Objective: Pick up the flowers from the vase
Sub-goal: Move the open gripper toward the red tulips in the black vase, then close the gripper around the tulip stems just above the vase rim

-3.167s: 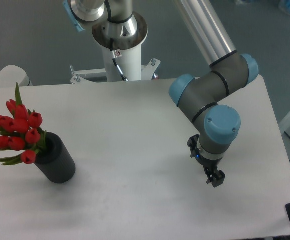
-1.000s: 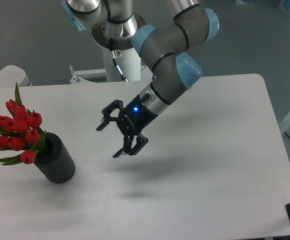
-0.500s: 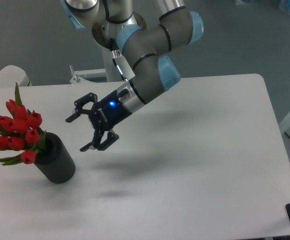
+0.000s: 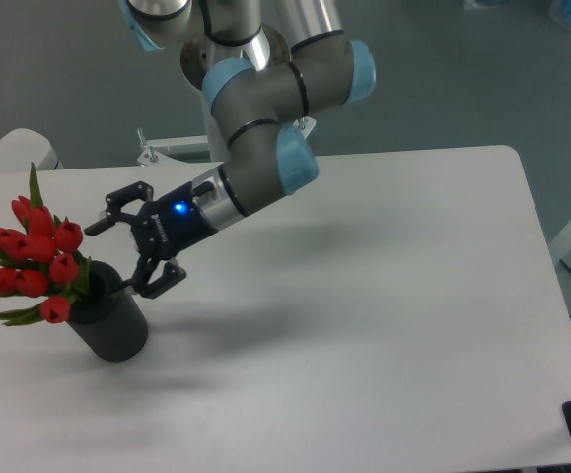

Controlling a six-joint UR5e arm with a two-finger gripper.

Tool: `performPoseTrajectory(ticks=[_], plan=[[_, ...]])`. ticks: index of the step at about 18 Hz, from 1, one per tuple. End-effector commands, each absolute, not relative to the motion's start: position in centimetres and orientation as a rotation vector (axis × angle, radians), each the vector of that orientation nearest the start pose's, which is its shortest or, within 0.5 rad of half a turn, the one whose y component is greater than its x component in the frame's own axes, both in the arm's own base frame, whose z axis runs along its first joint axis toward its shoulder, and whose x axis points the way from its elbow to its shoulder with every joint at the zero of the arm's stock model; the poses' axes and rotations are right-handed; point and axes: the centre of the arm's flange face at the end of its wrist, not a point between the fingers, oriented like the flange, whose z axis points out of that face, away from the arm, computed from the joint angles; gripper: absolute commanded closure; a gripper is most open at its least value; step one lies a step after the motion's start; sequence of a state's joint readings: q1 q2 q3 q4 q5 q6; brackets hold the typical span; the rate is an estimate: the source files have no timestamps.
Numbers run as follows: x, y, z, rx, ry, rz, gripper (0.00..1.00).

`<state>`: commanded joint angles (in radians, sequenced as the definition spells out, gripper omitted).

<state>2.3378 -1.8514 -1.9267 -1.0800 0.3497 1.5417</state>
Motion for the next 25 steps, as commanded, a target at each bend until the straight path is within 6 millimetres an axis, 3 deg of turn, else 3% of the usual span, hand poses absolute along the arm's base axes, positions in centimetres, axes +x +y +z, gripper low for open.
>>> performPoseTrajectory(ticks=[8, 12, 13, 15, 17, 20, 22, 25], plan=[[-20.0, 55.1, 28.7, -1.838, 0.669, -0.698, 0.00], [-18.7, 55.8, 28.3, -1.835, 0.692, -0.720, 0.00], [-18.6, 56.0, 28.4, -1.830, 0.702, -0.712, 0.04], [-18.7, 56.2, 28.6, -1.828, 0.706, -0.707, 0.29], [-18.7, 56.2, 28.6, -1.826, 0.709, -0.703, 0.59], [-19.2, 56.4, 29.2, -1.823, 0.716, -0.688, 0.87], [-19.3, 56.5, 29.6, -1.820, 0.718, -0.679, 0.95], [-19.7, 56.2, 30.2, -1.822, 0.711, -0.670, 0.95]])
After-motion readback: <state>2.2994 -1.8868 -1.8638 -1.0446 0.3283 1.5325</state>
